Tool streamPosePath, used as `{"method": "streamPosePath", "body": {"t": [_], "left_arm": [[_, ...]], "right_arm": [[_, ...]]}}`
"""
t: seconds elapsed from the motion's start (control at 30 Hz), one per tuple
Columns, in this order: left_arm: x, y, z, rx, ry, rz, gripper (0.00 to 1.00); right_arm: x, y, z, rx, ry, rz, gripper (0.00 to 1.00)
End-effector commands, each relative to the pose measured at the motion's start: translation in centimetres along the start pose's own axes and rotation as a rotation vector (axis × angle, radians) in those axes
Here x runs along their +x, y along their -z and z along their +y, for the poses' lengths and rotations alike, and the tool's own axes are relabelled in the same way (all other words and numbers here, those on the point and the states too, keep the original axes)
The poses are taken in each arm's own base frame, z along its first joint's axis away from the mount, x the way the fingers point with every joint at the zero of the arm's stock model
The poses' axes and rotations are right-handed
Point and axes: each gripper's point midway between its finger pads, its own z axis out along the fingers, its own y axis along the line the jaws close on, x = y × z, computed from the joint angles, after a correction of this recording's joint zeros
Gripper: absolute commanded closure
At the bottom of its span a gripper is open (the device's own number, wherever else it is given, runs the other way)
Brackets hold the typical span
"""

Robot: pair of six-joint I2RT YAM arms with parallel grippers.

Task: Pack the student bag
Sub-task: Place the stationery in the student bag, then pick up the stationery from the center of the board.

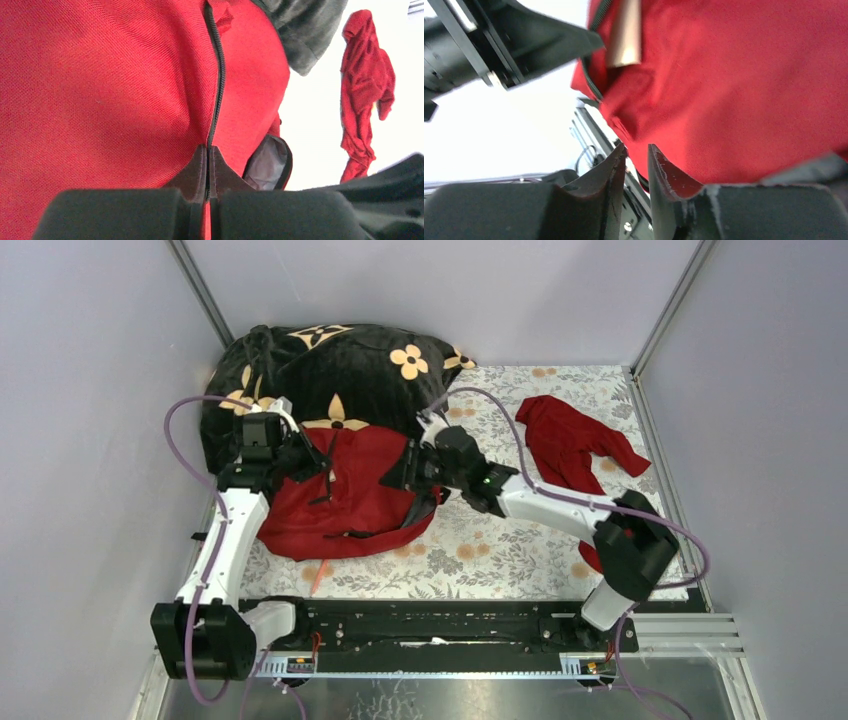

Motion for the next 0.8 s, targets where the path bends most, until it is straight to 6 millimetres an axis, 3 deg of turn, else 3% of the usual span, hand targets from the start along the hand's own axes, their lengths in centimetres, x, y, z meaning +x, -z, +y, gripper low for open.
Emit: {"method": "streamPosePath", "body": {"t": [0.0, 0.07, 0.1, 0.13, 0.17, 0.23, 0.27, 0.4, 0.5, 0.57, 0.63, 0.77], "left_arm": [[-1.0, -1.7, 0.1, -0.046, -0.065, -0.039, 1.00], [-0.4, -2.7, -0.5, -0.102, -0.134, -0.005, 1.00], [0.0, -3.2, -0.6, -0.144, -0.164, 0.021, 0.92], [0.2, -3.5, -0.8, -0.188, -0.192, 0.032, 0.74], [0.3, -3.5, -0.9, -0.230, -0.216, 0.034, 0.48], [0.3, -2.5, -1.6, -0.285, -0.259, -0.008, 0.06], [0.3, -1.6, -1.9, -0.298, -0.274, -0.037, 0.02], [1.5, 2.5, -0.3, -0.364, -0.249, -0.117, 0.01], [4.5, 4.7, 2.7, -0.438, -0.210, -0.091, 0.06], [6.1, 5.9, 3.4, -0.465, -0.155, -0.071, 0.10], [7.6, 6.3, 2.7, -0.436, -0.119, -0.041, 0.12], [9.8, 6.5, 4.7, -0.548, -0.047, 0.014, 0.11]], "right_arm": [[-0.4, 4.2, -1.4, 0.086, 0.062, -0.102, 0.67], [0.4, 5.7, -2.7, 0.138, 0.074, -0.097, 0.61], [0.8, 6.4, -3.5, 0.169, 0.083, -0.095, 0.61], [1.1, 6.9, -4.1, 0.194, 0.087, -0.093, 0.60], [1.5, 7.5, -4.7, 0.218, 0.093, -0.088, 0.59], [2.2, 8.5, -5.9, 0.267, 0.103, -0.078, 0.58], [2.5, 8.9, -6.5, 0.287, 0.107, -0.073, 0.58], [3.2, 10.3, -8.0, 0.345, 0.118, -0.078, 0.55], [3.5, 10.6, -8.5, 0.359, 0.119, -0.077, 0.54], [3.5, 10.5, -8.5, 0.356, 0.121, -0.073, 0.53], [3.5, 10.3, -8.4, 0.351, 0.125, -0.072, 0.53], [3.2, 10.0, -7.7, 0.323, 0.131, -0.072, 0.53]]}}
